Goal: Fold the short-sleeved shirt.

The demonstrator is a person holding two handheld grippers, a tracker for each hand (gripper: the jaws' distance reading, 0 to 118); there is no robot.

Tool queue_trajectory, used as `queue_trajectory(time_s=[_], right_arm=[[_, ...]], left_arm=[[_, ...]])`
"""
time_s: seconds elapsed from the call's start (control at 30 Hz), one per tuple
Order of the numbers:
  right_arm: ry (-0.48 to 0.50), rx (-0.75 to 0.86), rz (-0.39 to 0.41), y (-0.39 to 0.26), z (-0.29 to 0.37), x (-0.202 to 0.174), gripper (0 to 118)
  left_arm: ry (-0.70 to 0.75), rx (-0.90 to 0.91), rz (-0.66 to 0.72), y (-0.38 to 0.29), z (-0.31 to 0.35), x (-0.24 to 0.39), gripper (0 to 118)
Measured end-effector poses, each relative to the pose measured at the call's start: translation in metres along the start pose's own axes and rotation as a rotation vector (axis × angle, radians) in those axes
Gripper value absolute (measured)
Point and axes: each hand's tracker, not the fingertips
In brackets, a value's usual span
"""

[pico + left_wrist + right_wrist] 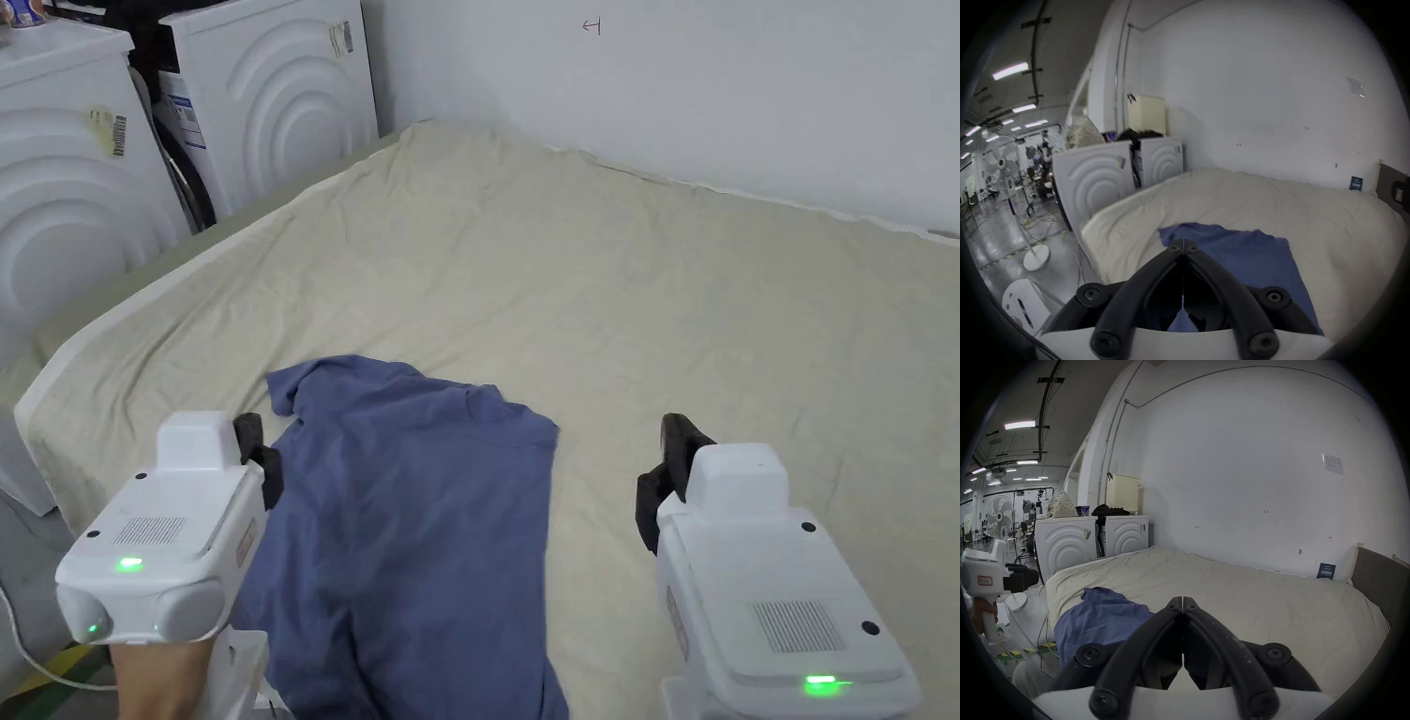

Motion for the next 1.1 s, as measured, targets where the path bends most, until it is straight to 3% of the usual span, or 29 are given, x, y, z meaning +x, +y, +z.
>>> queue_trajectory(time_s=[0.1,0.17,0.23,0.3,0.33,0.5,0.6,0.67,0.73,0.77,0.83,0.87,1.0,1.1], right_arm=[[-0.025,-0.004,0.012,-0.002,0.002,0.011,1],[-0.048,-0.013,0.014,-0.004,0.002,0.02,1],[-0.078,-0.027,0.006,-0.008,0.003,0.031,1],[-0.104,-0.042,-0.004,-0.012,0.003,0.041,1],[-0.118,-0.05,-0.007,-0.014,0.003,0.046,1],[-0.179,-0.089,-0.013,-0.026,0.003,0.069,1],[-0.209,-0.111,-0.016,-0.033,0.004,0.082,1],[-0.228,-0.127,-0.022,-0.038,0.005,0.089,1],[-0.244,-0.146,-0.034,-0.043,0.006,0.095,1],[-0.251,-0.151,-0.04,-0.045,0.007,0.097,1],[-0.26,-0.159,-0.054,-0.048,0.009,0.102,1],[-0.264,-0.161,-0.058,-0.049,0.01,0.104,1],[-0.28,-0.158,-0.073,-0.049,0.019,0.113,1],[-0.289,-0.143,-0.072,-0.047,0.03,0.12,1]], left_arm=[[-0.079,-0.111,0.02,0.003,-0.026,0.013,2],[-0.125,-0.214,0.039,0.003,-0.044,0.024,18],[-0.149,-0.295,0.041,0.0,-0.067,0.038,70],[-0.157,-0.354,0.043,-0.007,-0.087,0.049,113],[-0.144,-0.368,0.034,-0.011,-0.096,0.056,118],[-0.117,-0.544,-0.036,-0.042,-0.144,0.078,112],[-0.096,-0.669,-0.046,-0.071,-0.168,0.084,91],[-0.108,-0.673,0.046,-0.083,-0.175,0.083,91],[-0.065,-0.651,0.097,-0.073,-0.166,0.083,73],[-0.086,-0.653,0.084,-0.071,-0.166,0.085,59],[-0.126,-0.606,-0.007,-0.068,-0.156,0.093,14],[-0.136,-0.602,-0.043,-0.068,-0.156,0.096,3],[-0.126,-0.603,-0.066,-0.064,-0.153,0.101,3],[-0.223,-0.518,0.106,-0.04,-0.131,0.092,3]])
